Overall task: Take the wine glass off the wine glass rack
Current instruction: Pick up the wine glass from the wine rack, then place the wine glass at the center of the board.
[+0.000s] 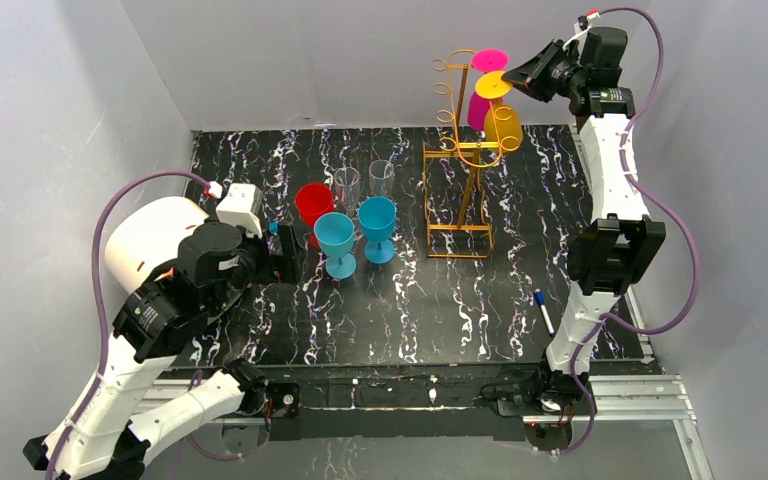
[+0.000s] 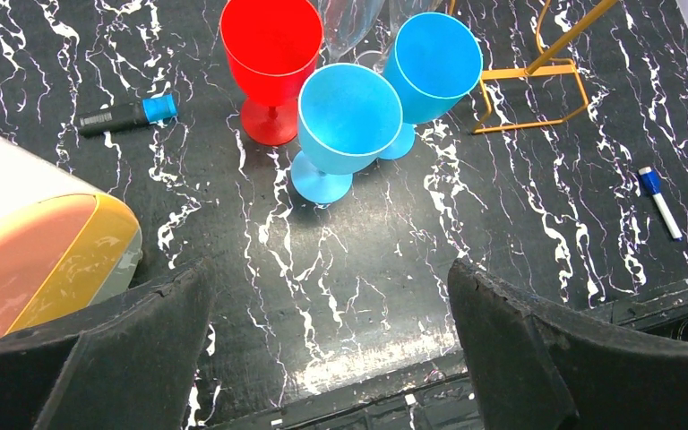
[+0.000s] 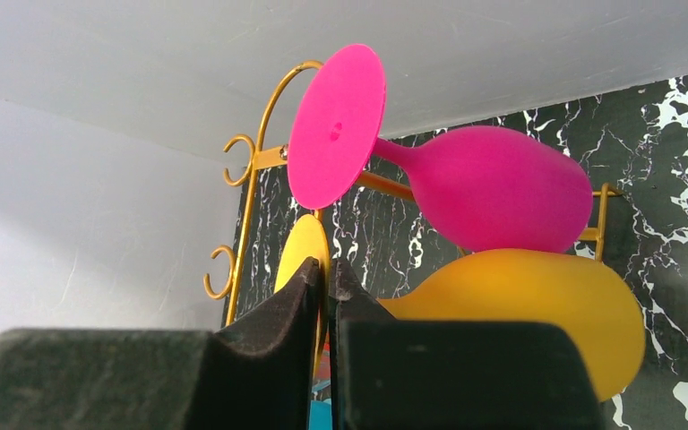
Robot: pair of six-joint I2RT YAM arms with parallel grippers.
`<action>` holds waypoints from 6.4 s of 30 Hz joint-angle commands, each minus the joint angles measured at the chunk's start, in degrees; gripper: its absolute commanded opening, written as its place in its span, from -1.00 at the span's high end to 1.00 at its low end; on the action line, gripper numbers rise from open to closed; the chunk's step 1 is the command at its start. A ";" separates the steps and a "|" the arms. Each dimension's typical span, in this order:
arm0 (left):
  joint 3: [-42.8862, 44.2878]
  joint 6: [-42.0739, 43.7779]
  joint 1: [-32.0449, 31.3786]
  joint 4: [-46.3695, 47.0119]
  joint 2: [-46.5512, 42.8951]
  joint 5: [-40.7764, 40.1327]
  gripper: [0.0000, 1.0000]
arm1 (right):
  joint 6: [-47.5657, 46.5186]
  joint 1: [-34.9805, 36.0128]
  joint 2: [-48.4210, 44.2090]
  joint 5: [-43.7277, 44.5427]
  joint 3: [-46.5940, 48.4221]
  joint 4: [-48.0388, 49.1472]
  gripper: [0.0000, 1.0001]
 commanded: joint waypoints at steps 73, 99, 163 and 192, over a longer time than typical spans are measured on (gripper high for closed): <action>0.41 -2.41 -0.03 3.43 -0.57 12.20 -0.97 | -5.54 -0.39 -40.77 16.48 -33.82 8.21 0.97; -10.01 -12.23 -0.08 19.25 2.24 34.01 -0.96 | 11.76 0.26 -74.23 -19.60 -78.68 7.35 0.97; -22.42 -16.78 -0.25 38.82 5.10 64.68 1.00 | -3.82 48.20 -55.68 -14.07 -69.86 25.16 0.97; -29.78 -31.31 -2.37 56.79 2.04 55.95 0.03 | 1.50 48.25 -63.30 2.36 -78.69 36.82 0.97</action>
